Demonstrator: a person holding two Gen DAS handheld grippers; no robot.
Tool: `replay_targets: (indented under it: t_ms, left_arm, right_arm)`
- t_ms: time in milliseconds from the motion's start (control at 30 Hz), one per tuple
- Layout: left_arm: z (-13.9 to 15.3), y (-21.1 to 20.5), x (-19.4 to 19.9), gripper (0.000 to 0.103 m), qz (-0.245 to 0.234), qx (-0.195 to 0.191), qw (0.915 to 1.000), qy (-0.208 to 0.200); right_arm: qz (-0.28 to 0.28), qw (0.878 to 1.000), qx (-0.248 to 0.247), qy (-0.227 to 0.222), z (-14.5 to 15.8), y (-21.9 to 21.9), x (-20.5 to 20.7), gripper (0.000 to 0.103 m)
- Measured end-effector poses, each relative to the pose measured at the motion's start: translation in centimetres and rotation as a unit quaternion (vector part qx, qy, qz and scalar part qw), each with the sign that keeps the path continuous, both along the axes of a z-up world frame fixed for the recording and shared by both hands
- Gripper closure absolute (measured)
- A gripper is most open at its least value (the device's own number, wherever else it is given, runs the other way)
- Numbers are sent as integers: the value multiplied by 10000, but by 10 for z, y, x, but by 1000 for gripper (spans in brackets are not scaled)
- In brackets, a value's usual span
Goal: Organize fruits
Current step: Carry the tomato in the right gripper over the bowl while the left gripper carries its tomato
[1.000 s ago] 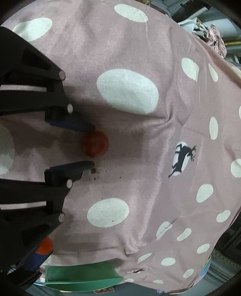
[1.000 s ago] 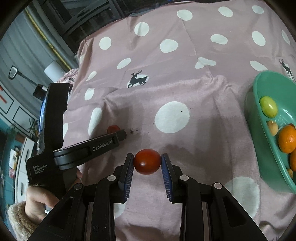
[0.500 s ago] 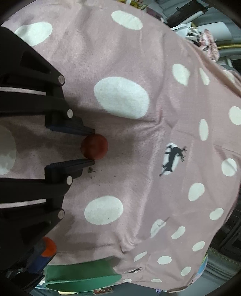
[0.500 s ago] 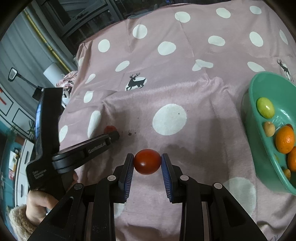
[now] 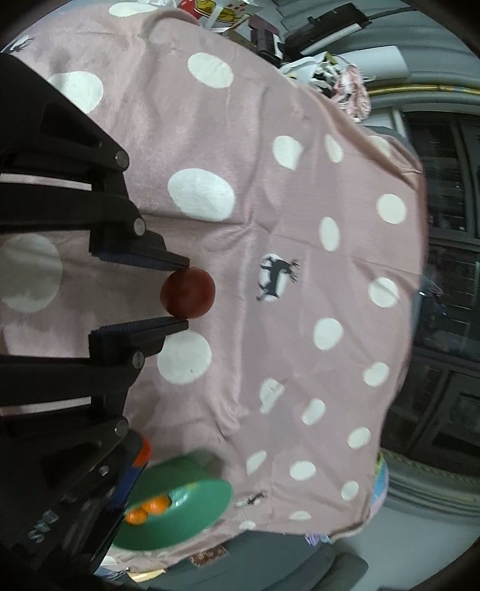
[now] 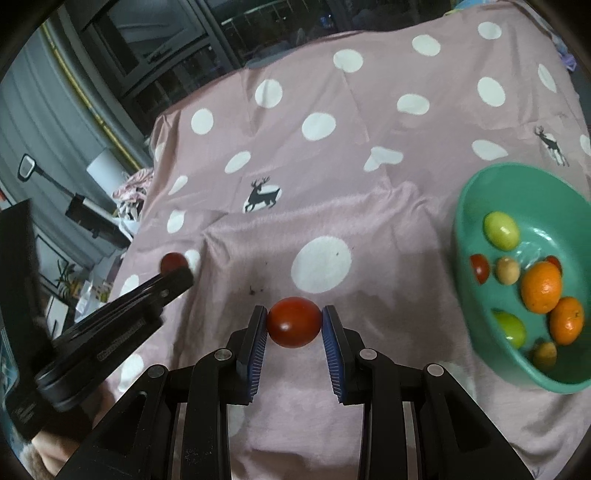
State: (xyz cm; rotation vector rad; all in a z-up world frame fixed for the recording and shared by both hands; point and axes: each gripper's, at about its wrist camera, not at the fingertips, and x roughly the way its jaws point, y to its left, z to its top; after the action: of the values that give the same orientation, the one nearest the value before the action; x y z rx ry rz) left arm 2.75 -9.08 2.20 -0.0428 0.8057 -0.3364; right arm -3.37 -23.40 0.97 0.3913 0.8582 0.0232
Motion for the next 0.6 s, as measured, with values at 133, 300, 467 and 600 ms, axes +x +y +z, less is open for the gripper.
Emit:
replay_targets:
  t_ms: [133, 300, 467, 600]
  left_arm:
    - [22, -1, -22, 78, -94, -53, 9991, -408]
    - [46, -5, -47, 78, -253, -150, 9958, -866]
    - [62, -13, -68, 78, -455, -225, 9916, -1186]
    - [67, -24, -81, 78, -644, -222, 9888, -1331]
  right_arm:
    - [-98, 9998, -3, -159, 10, -6, -7, 71]
    - [-227, 9990, -10, -384, 24, -15, -16, 71]
    - [-417, 9970, -104, -644, 39, -24, -28, 71]
    - [-536, 9948, -114, -864, 51, -32, -39, 71]
